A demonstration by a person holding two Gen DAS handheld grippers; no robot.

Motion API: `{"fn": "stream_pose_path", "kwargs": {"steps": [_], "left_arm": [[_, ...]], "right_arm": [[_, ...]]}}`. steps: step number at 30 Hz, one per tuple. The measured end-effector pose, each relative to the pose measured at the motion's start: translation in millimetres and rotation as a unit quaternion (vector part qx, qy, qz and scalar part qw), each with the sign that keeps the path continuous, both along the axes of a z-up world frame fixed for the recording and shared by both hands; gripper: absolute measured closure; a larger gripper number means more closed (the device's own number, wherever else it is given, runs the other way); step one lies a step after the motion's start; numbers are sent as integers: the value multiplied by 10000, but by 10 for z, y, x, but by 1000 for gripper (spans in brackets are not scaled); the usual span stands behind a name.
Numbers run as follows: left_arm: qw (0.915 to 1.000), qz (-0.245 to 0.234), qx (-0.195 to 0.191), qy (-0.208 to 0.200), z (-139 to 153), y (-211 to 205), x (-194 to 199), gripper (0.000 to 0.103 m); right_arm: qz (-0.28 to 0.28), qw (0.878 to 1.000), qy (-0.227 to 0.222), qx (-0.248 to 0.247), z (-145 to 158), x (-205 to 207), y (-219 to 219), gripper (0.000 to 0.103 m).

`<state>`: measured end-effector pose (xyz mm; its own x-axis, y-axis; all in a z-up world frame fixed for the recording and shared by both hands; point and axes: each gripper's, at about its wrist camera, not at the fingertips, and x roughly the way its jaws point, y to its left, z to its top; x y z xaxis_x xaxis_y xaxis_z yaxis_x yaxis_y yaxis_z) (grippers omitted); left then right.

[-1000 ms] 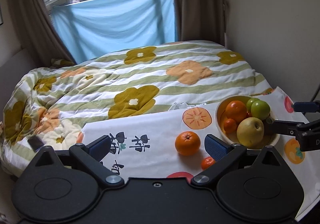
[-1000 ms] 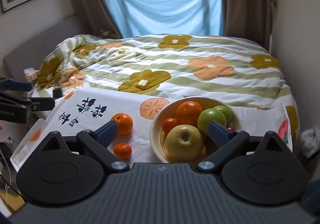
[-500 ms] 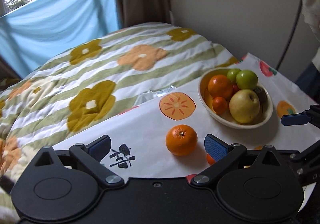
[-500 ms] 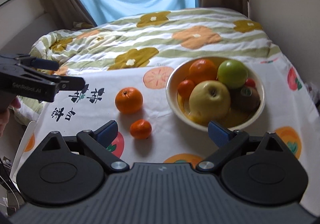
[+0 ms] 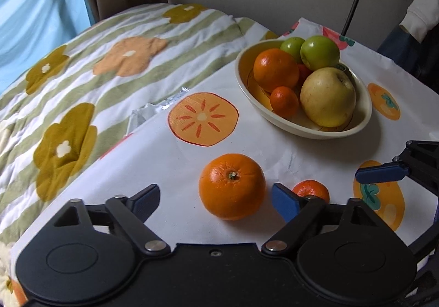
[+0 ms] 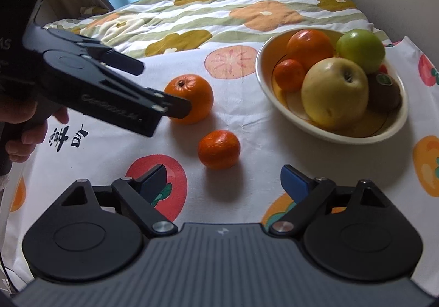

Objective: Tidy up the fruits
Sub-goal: 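Grasp the large orange with the left tool while the right tool grasps a mandarin, then carry the large orange and mandarin over the bowl with both tools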

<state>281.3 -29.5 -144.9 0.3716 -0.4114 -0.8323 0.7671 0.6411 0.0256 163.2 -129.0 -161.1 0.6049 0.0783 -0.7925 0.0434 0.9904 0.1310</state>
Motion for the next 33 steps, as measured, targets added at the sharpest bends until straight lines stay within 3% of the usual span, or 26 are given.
{"fn": "stream_pose_path", "kwargs": {"steps": [4,10,17,25,29,31,32,33], "left_arm": [[9999,-108,-63,105,-72,-71,67,22],[9993,-306,-36,220,-155,-149,62,39],[9989,-451,135,-49,-155,-102,-9,40],[9993,-285,229,-99,-153,45,-18,40],[9995,-192,248,-100,-152,100,-44,40],[9994,-162,276,-112,-147,122,-68,40],[9994,-152,293,-118,-143,139,-83,40],[9994,-131,295,-114,-135,161,-99,40]], "right_arm": [[-17,9999,146,39,-79,63,5,10],[-77,9999,145,35,-106,117,-17,16],[6,9999,131,17,-118,187,6,23],[107,9999,69,-28,-110,255,28,31],[158,9998,50,-70,-109,279,34,37],[183,9998,44,-63,-105,286,33,41],[207,9998,49,-54,-98,294,29,49],[205,9998,52,-53,-91,295,29,49]]}}
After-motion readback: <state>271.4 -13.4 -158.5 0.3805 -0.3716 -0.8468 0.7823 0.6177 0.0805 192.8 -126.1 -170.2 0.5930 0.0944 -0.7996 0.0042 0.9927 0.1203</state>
